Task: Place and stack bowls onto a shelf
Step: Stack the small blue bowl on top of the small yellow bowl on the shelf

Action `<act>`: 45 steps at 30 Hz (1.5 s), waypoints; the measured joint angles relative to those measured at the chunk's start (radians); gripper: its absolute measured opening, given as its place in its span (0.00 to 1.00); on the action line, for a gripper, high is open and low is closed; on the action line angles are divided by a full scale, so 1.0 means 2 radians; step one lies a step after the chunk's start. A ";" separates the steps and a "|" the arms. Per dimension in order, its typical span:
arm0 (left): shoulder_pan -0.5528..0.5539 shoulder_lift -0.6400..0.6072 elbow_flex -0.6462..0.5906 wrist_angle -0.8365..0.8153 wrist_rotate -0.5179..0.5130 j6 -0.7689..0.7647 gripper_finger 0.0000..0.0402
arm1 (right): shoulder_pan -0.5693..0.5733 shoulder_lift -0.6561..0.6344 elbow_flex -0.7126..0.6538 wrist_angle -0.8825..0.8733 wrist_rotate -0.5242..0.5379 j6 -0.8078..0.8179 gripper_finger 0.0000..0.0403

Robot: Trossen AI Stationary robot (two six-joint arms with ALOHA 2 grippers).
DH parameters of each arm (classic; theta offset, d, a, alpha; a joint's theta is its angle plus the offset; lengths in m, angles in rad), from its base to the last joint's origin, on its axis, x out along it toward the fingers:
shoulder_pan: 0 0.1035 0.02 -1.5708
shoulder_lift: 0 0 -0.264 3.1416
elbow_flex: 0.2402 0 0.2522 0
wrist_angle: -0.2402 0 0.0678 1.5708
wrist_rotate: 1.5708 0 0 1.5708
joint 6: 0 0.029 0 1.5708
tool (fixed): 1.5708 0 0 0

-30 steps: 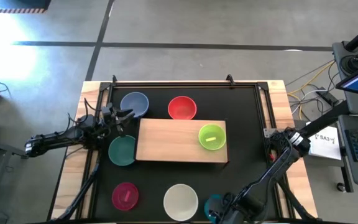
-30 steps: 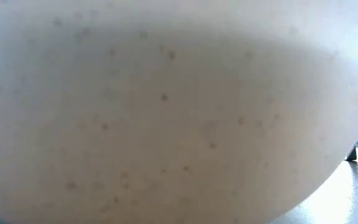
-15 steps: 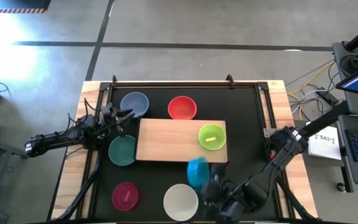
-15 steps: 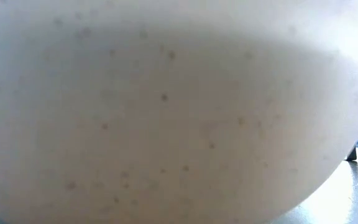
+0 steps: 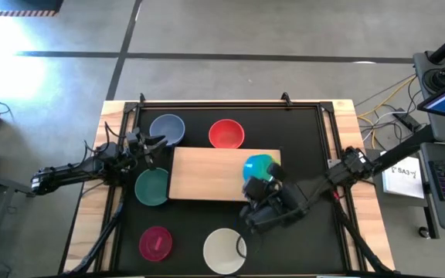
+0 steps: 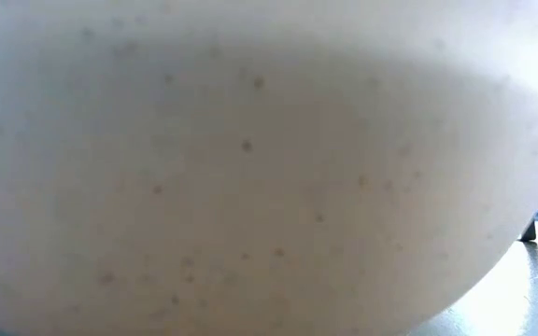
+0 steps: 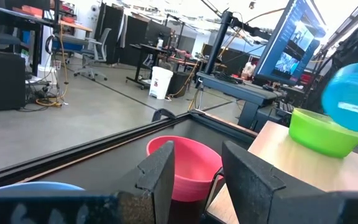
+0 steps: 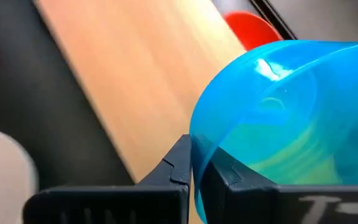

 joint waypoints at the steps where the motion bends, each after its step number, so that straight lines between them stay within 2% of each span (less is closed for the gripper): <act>1: 0.000 0.000 0.000 0.000 0.000 0.000 0.29 | -0.003 0.000 0.000 -0.009 -0.001 0.004 0.02; 6: 0.000 0.000 0.000 0.000 0.000 0.000 0.29 | -0.008 0.000 0.004 -0.031 -0.011 0.005 0.02; 11: 0.000 0.000 0.000 0.000 0.000 0.000 0.29 | -0.017 0.000 0.004 -0.031 -0.076 0.005 0.02; 18: 0.000 0.000 0.000 0.000 0.000 0.000 0.29 | -0.025 0.000 0.003 -0.032 -0.081 -0.001 0.02; 33: 0.000 0.000 0.000 0.000 0.000 0.000 0.29 | -0.054 0.000 0.003 -0.032 -0.158 -0.041 0.02; 45: 0.000 0.000 0.000 0.000 0.000 0.000 0.29 | -0.057 -0.003 0.002 -0.032 -0.172 -0.057 0.02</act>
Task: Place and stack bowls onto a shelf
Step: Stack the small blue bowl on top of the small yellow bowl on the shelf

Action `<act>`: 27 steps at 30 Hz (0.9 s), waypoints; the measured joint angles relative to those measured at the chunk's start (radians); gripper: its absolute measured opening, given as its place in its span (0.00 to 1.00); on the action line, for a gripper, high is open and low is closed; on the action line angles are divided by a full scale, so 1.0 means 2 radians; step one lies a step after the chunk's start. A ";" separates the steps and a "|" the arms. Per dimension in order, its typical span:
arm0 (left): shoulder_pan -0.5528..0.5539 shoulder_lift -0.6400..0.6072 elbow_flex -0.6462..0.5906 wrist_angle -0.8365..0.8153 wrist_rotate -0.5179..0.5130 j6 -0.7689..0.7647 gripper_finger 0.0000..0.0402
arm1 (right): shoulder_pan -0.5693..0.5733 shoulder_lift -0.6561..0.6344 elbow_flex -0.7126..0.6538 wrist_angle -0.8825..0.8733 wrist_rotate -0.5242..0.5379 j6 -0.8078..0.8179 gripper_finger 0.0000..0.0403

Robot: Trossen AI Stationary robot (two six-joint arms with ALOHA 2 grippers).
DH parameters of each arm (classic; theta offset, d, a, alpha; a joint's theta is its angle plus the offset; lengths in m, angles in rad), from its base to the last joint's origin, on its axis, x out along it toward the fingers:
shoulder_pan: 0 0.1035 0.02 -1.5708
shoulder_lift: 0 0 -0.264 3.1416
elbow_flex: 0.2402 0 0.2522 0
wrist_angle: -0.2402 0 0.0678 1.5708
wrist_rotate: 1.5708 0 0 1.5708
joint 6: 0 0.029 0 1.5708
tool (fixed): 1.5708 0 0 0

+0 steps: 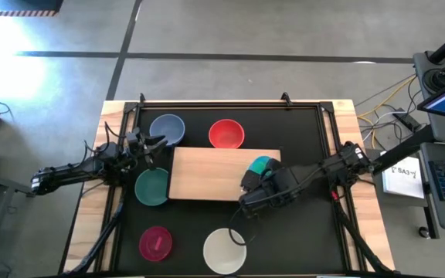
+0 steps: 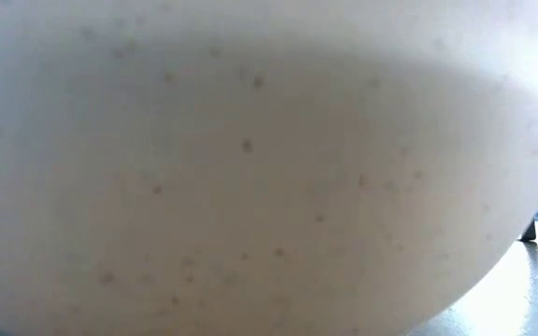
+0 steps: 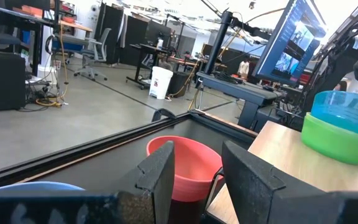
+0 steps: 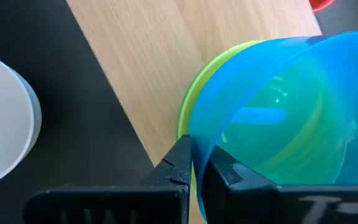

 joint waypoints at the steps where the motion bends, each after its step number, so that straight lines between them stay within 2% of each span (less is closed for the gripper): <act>1: 0.000 0.000 0.000 0.000 0.000 0.000 0.29 | 0.000 -0.001 0.000 0.000 0.000 0.000 0.02; 27: 0.000 0.000 0.000 0.000 0.000 0.000 0.29 | -0.004 -0.005 0.000 0.000 -0.037 -0.071 0.02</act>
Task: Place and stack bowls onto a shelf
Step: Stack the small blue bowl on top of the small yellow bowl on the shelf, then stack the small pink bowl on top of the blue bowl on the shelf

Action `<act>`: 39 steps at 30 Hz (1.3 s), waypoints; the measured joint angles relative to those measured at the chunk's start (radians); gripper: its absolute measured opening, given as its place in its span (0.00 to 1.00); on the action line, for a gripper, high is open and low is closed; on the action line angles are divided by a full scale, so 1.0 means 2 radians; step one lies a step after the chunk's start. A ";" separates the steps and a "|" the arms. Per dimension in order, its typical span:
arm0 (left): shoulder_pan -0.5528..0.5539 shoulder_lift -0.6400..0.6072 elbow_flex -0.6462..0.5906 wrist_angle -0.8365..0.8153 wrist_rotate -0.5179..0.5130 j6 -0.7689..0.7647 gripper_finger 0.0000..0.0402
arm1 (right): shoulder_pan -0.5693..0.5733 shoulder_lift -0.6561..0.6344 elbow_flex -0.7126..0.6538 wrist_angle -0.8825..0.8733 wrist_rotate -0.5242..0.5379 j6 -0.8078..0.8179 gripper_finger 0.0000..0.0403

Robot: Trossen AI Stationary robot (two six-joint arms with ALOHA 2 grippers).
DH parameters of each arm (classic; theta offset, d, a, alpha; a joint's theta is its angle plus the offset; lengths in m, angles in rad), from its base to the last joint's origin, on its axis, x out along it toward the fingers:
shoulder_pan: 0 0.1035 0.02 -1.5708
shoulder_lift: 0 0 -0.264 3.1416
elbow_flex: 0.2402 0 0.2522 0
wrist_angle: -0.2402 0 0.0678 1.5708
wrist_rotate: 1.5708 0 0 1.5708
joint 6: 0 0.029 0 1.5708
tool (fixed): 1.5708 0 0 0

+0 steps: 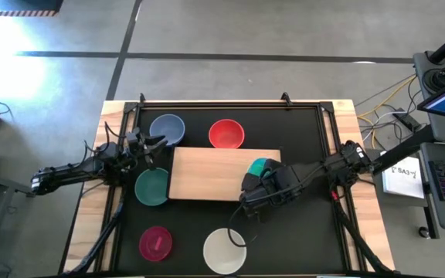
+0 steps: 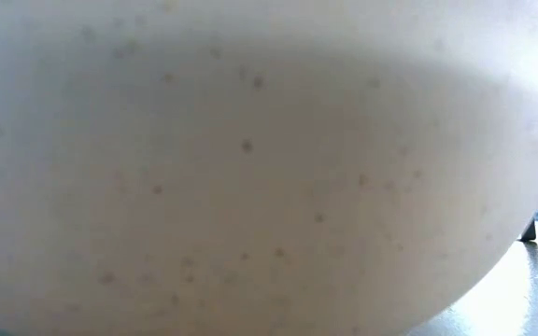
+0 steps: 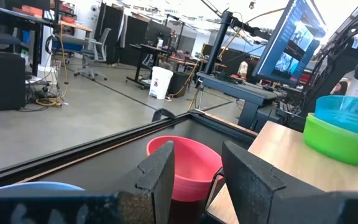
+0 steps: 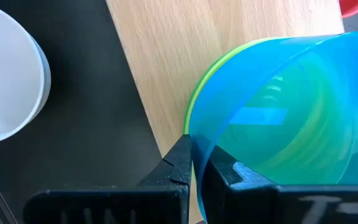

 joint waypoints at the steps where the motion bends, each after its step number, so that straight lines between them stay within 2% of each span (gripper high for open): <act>1: 0.000 0.000 0.000 0.000 0.000 0.000 0.29 | -0.001 0.000 0.000 0.000 0.000 0.000 0.02; 10: 0.000 0.000 0.000 0.000 0.000 0.000 0.29 | -0.007 -0.005 0.000 0.000 0.000 -0.004 0.04; 24: 0.000 0.000 0.000 0.000 0.000 0.000 0.29 | -0.007 -0.009 0.000 0.000 0.000 -0.006 0.23; 39: 0.000 0.000 0.000 0.000 0.000 0.000 0.29 | -0.007 -0.010 0.000 0.000 0.000 -0.004 0.19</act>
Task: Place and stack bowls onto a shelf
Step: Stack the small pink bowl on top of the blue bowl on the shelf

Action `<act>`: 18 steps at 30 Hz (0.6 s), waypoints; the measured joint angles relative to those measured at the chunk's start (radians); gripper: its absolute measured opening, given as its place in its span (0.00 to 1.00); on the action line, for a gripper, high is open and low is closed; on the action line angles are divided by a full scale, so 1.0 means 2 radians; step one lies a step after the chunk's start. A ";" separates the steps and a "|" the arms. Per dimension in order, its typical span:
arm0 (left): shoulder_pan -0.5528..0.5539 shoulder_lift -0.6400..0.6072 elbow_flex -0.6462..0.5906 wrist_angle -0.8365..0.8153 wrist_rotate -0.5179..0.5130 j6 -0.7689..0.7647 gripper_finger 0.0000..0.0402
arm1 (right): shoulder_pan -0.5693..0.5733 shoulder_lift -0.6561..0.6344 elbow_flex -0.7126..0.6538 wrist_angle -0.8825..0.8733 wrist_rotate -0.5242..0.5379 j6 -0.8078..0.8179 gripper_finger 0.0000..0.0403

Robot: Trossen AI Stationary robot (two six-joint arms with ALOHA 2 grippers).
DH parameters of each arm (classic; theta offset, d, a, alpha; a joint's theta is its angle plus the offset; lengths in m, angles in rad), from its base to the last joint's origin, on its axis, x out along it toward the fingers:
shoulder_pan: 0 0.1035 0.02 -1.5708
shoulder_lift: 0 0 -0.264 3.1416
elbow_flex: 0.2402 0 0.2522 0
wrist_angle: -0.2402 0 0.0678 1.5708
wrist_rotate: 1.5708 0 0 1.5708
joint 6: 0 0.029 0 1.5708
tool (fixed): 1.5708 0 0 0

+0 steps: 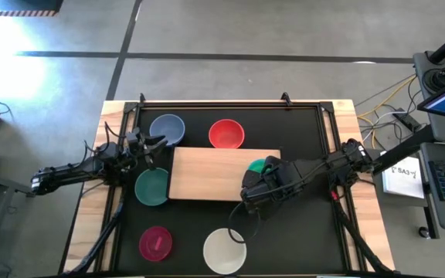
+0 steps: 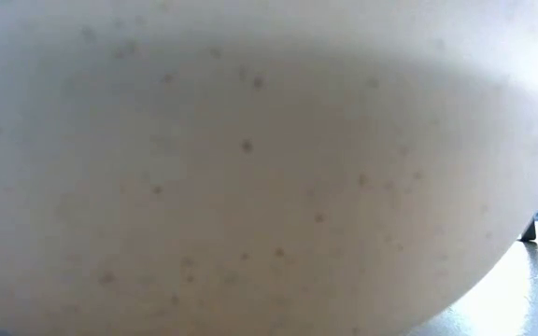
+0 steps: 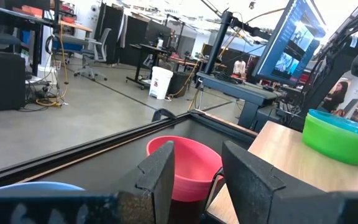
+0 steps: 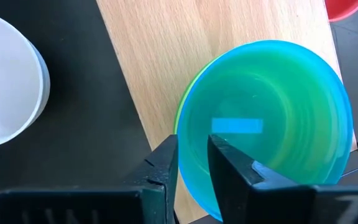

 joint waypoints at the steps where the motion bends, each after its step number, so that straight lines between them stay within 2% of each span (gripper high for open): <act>1: 0.000 0.000 0.000 0.000 0.000 0.000 0.29 | 0.000 -0.001 0.000 0.000 0.000 -0.003 0.18; 9: 0.000 0.000 0.000 0.000 0.000 0.000 0.29 | 0.000 -0.004 0.046 0.008 0.003 -0.052 0.18; 18: 0.000 0.000 0.000 0.002 -0.002 0.000 0.29 | 0.004 -0.004 0.089 0.003 0.008 -0.072 0.18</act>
